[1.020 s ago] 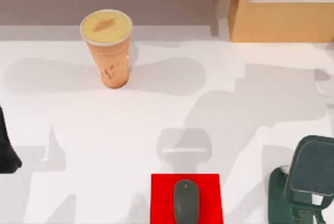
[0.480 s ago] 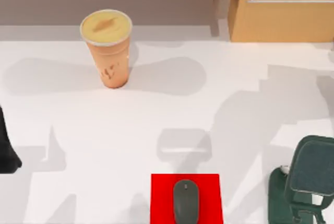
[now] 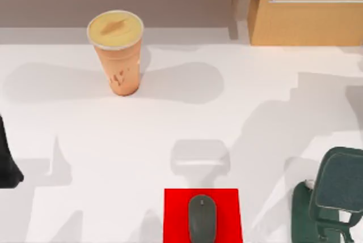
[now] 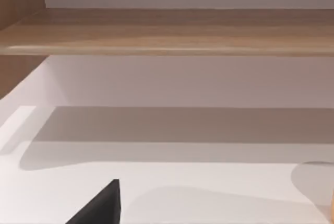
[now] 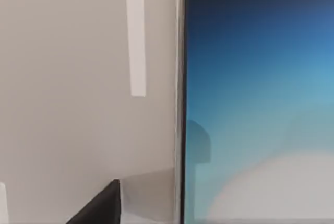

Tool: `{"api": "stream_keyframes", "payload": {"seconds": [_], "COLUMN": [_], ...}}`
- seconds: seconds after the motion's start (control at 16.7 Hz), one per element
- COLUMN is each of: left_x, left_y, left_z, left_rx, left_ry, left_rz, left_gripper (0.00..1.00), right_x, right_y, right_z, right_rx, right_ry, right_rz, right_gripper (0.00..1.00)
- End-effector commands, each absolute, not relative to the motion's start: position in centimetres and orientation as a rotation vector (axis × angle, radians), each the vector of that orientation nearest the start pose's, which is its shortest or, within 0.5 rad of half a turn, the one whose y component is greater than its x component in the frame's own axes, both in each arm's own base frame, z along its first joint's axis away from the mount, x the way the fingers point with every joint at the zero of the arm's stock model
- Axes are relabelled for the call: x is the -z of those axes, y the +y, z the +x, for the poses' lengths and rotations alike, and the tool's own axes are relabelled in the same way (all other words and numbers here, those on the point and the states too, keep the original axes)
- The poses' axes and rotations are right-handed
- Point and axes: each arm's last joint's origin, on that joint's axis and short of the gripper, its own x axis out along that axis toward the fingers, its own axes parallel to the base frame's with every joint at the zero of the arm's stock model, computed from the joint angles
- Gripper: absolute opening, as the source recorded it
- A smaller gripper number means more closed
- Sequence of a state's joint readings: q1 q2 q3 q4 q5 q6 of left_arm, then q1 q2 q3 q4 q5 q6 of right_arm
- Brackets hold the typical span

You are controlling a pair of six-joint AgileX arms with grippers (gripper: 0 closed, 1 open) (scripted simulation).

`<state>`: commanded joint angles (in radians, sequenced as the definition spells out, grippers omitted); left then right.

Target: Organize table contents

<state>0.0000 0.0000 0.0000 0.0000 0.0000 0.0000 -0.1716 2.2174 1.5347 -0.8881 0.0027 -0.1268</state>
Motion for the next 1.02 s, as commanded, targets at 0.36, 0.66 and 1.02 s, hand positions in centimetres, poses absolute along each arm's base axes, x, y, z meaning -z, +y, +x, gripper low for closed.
{"api": "stream_keyframes", "payload": {"seconds": [0.36,0.66,1.02], "left_x": [-16.0,-16.0,-16.0], "left_y": [-0.12,-0.12,-0.12], "left_z": [10.57,10.57,10.57], "left_rx": [0.0,0.0,0.0], "left_ry": [0.0,0.0,0.0], "left_rz": [0.0,0.0,0.0], "left_gripper": [1.0,1.0,1.0], "right_x": [-10.33,-10.33,-10.33], "right_y": [-6.68,-6.68,-6.68], "right_z": [40.74,40.74,40.74], "right_rx": [0.027,0.027,0.027], "right_ry": [1.571,1.571,1.571], "right_rz": [0.028,0.028,0.028], "right_gripper": [0.47,0.1,0.0]}}
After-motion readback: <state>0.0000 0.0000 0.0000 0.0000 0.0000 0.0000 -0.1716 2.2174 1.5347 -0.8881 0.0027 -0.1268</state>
